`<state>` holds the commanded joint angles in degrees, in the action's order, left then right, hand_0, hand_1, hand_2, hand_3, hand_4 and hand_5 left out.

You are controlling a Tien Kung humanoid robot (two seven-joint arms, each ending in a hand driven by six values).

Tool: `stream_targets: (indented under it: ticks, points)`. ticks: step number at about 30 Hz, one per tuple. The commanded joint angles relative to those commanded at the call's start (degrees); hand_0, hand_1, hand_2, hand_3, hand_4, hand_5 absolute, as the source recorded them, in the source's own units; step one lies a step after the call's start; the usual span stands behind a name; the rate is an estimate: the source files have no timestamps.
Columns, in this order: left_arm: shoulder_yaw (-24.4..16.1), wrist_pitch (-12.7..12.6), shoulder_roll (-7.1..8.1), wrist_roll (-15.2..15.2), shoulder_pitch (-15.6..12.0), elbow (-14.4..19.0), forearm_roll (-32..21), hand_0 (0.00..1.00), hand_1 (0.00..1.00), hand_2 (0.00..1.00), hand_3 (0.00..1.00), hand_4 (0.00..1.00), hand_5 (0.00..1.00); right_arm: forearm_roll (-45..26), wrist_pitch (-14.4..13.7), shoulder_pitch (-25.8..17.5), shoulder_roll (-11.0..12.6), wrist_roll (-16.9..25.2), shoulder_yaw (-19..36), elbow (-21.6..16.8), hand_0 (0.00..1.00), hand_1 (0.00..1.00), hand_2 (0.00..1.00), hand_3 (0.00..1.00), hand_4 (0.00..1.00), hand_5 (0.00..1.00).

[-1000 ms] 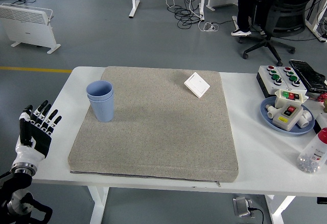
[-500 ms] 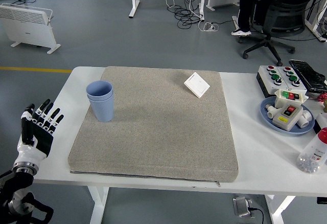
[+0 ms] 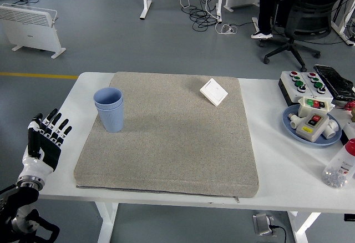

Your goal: Push cup pick cup insert cup

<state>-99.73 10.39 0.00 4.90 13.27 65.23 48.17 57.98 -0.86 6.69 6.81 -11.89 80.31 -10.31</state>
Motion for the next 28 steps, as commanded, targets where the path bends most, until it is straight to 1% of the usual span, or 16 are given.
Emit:
stream_targets:
  ticks: [10, 18, 28]
  points:
    - [0.37, -0.30, 0.00, 0.36, 0.03, -0.07, 0.77, 0.938, 0.941, 0.998, 0.965, 0.589, 0.998, -0.10, -0.03, 0.04, -0.02, -0.06, -0.09, 0.00, 0.766, 0.675, 0.715, 0.569, 0.117, 0.490]
    - [0.50, 0.20, 0.00, -0.06, 0.01, -0.01, 0.29, 0.953, 0.952, 0.998, 0.984, 0.592, 0.998, -0.27, -0.02, 0.02, -0.04, -0.01, -0.13, 0.00, 0.766, 0.675, 0.715, 0.569, 0.118, 0.491]
    - [0.68, 0.05, 0.00, -0.19, 0.04, 0.04, 1.70, 0.967, 0.966, 0.998, 0.998, 0.599, 0.998, 0.05, -0.06, 0.02, -0.15, -0.10, -0.07, 0.00, 0.766, 0.675, 0.716, 0.569, 0.118, 0.490]
